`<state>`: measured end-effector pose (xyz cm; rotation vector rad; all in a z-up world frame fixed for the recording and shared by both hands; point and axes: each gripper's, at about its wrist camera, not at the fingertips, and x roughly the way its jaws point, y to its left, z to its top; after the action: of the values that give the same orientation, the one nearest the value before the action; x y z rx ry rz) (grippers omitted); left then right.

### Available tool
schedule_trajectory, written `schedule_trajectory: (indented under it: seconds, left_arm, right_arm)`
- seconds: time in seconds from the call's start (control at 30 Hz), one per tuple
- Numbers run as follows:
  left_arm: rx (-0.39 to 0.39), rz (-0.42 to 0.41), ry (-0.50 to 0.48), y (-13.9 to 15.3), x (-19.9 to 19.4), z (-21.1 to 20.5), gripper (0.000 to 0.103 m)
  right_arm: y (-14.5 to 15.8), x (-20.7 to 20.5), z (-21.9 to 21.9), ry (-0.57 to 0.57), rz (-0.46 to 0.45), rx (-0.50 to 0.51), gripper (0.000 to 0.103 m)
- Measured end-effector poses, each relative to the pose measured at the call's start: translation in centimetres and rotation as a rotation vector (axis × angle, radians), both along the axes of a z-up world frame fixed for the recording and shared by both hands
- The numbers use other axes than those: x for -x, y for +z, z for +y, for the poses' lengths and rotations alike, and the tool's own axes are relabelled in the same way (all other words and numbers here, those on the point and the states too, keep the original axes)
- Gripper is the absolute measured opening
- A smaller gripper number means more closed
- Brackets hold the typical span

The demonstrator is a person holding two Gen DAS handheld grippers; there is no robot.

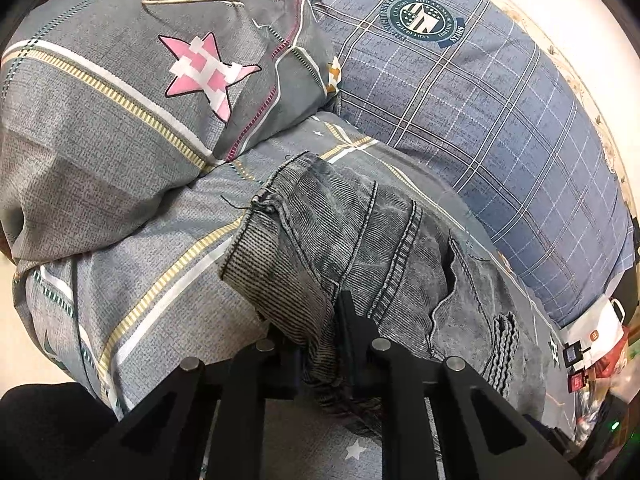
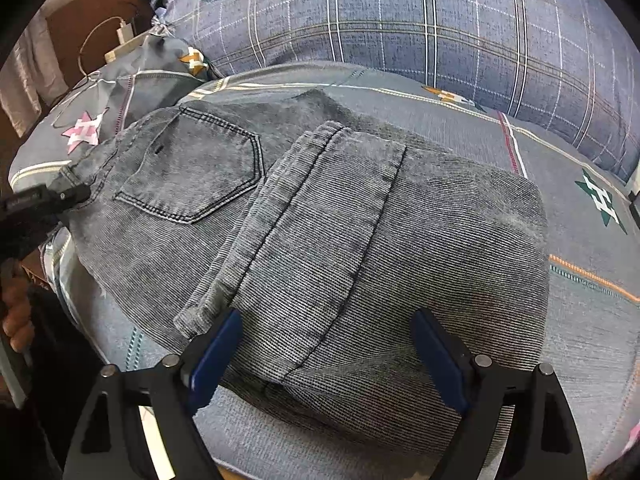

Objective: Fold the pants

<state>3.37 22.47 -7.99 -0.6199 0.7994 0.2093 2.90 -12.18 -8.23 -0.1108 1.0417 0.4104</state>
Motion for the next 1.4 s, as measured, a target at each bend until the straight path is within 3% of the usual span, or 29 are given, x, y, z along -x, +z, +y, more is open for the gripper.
schedule_trajectory:
  seconds: [0.13,0.27,0.4,0.47,0.6,0.7,0.8,0.83,0.9,1.3,1.4]
  left_arm:
    - [-0.026,-0.005,-0.001,0.2,0.0,-0.3,0.016]
    - [-0.052,-0.004,-0.003,0.3,-0.2,-0.6,0.016]
    - [-0.062,0.0,-0.008,0.2,-0.2,-0.7,0.016]
    - [-0.067,0.003,-0.01,0.1,-0.3,-0.7,0.016]
    - [-0.065,0.007,-0.014,-0.1,-0.4,-0.6,0.016]
    - [-0.061,0.006,-0.015,-0.1,-0.4,-0.5,0.016]
    - [-0.063,0.001,-0.019,0.0,-0.4,-0.6,0.016]
    - [-0.068,-0.001,-0.019,0.1,-0.3,-0.6,0.016]
    - [-0.072,-0.003,-0.019,0.1,-0.4,-0.6,0.016]
    - [-0.102,0.001,-0.015,0.1,-0.4,-1.0,0.016]
    - [-0.114,0.004,-0.016,0.2,-0.4,-1.1,0.016]
  right_arm:
    - [2.3,-1.0,0.1,-0.014,0.023,-0.116,0.088]
    - [3.7,-3.6,2.3,0.034,0.107,-0.296,0.088]
    - [1.5,-6.7,4.9,0.058,0.263,-0.433,0.088]
    - [-1.0,-7.5,5.8,0.045,0.36,-0.433,0.089]
    - [1.0,-7.8,6.2,0.024,0.347,-0.426,0.089]
    - [2.2,-8.3,7.0,0.046,0.325,-0.477,0.089]
    - [-0.6,-9.2,8.3,0.031,0.402,-0.444,0.089]
    - [-1.2,-9.3,8.4,0.028,0.402,-0.46,0.093]
    - [-0.8,-9.2,8.5,0.023,0.385,-0.492,0.095]
    - [-0.6,-8.8,8.8,0.024,0.383,-0.463,0.096]
    - [0.3,-9.0,8.1,0.01,0.391,-0.507,0.096]
